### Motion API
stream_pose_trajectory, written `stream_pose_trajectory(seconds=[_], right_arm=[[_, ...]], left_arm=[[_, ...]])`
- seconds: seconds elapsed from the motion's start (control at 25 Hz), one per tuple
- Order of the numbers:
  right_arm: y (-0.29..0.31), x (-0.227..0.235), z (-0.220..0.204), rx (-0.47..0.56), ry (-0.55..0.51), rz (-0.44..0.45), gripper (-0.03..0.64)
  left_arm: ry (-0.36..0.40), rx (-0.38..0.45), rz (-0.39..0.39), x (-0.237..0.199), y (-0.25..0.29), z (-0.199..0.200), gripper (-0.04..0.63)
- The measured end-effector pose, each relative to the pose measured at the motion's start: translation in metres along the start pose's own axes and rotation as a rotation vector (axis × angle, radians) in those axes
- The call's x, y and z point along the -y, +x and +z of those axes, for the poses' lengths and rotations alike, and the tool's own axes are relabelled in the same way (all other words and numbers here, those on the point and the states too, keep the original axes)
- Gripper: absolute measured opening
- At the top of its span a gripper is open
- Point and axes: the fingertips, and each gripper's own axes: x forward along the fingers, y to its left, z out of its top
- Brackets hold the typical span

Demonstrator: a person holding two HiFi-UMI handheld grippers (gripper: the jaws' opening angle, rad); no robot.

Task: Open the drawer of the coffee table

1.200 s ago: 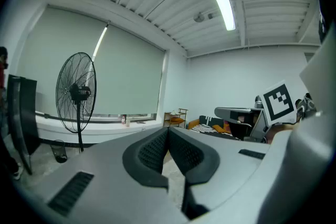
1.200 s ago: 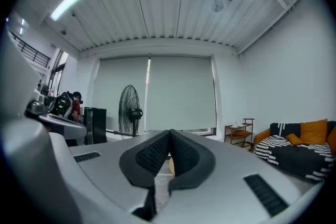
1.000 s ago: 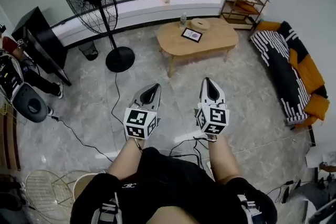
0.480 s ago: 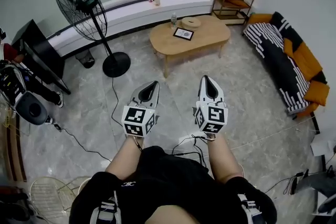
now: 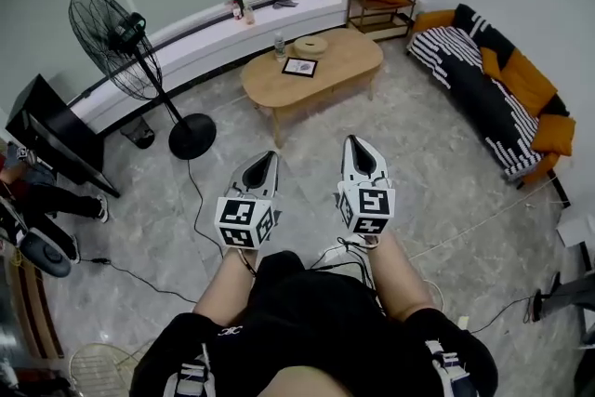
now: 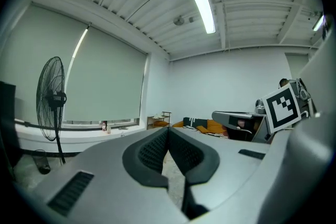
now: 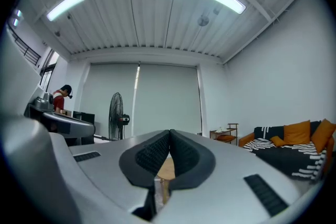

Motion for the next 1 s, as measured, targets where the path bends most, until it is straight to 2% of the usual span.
stream_pose_trajectory(seconds=[0.32,0.52,0.76,1.0], right_arm=[[0.016,0.035,-0.004,0.011,0.021,-0.03,0.015],[0.054,0.046,-0.015,0.004,0.015,-0.036,0.015],[0.124,0.064,-0.028,-0.002,0.002,-0.044,0.015],[0.246,0.081,-0.03,-0.019,-0.009,-0.06,0.015]], left_arm=[[0.012,-0.003,-0.024,0.007,0.039,0.0,0.018],[0.048,0.001,-0.035,-0.008,0.077,-0.003,0.018],[0.03,-0.003,-0.041,-0.049,0.143,-0.006,0.018],[0.016,-0.035,-0.07,-0.118,0.245,0.003,0.018]])
